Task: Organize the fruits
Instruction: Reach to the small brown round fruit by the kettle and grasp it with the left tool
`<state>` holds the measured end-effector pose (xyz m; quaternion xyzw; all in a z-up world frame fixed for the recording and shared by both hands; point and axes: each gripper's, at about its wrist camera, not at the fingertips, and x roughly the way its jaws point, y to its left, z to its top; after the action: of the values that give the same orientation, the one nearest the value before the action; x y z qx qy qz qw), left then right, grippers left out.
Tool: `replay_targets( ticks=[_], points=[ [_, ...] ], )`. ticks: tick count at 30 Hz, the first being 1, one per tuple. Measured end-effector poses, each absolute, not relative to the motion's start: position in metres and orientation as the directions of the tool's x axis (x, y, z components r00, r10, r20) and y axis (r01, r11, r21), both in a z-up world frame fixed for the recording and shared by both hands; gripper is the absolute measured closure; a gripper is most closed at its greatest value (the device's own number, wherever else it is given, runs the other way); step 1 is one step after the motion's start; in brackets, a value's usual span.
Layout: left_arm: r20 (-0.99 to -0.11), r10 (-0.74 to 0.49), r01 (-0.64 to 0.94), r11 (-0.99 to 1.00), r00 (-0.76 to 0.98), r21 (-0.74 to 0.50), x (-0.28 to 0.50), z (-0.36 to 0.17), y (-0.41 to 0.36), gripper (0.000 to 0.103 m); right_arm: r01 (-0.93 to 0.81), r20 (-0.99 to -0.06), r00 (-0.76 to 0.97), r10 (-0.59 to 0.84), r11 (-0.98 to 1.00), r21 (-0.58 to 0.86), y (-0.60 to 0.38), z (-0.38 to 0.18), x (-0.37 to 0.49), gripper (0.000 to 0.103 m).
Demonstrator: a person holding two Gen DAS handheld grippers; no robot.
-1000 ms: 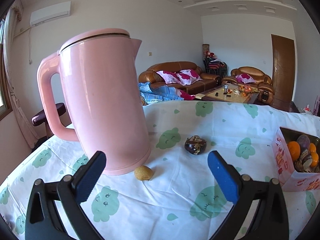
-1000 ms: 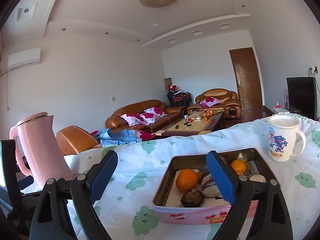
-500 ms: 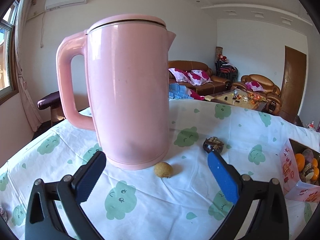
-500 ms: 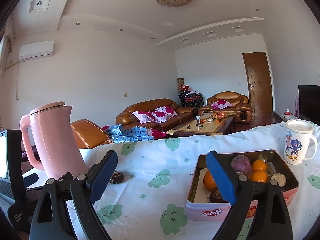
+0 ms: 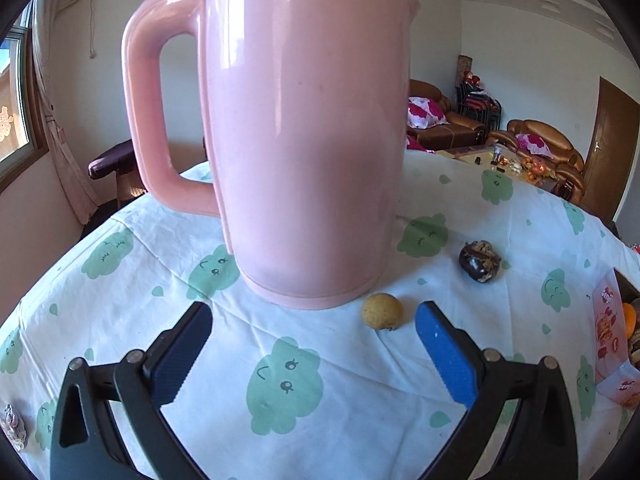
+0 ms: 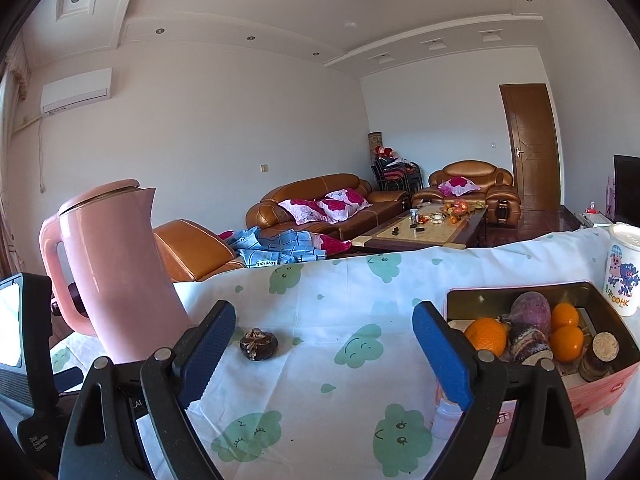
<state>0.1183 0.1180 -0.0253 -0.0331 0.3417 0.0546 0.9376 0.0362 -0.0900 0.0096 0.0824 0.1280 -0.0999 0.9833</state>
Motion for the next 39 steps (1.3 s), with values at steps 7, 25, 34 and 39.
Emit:
replay_targets(
  ticks=[7, 25, 34, 39],
  points=[
    [-0.634, 0.033, -0.046, 0.999, 0.773, -0.004, 0.116, -0.026, 0.104, 0.016, 0.198, -0.272, 0.952, -0.140, 0.960, 0.197, -0.099, 0.008, 0.028, 0.012],
    [-0.778, -0.038, -0.027, 0.997, 0.627, -0.070, 0.176, -0.054, 0.078, 0.051, 0.175, -0.335, 0.936, -0.109, 0.969, 0.174, -0.101, 0.006, 0.038, 0.012],
    [-0.726, -0.057, -0.062, 0.989, 0.685, -0.136, 0.157, -0.045, 0.097, 0.073, 0.141, -0.368, 0.926, -0.083, 0.981, 0.134, -0.092, 0.005, 0.048, 0.012],
    [-0.639, 0.080, -0.129, 0.991, 0.765, -0.031, 0.144, -0.027, 0.107, 0.073, 0.072, -0.427, 0.904, -0.023, 0.993, 0.099, -0.078, 0.000, 0.071, 0.012]
  ],
)
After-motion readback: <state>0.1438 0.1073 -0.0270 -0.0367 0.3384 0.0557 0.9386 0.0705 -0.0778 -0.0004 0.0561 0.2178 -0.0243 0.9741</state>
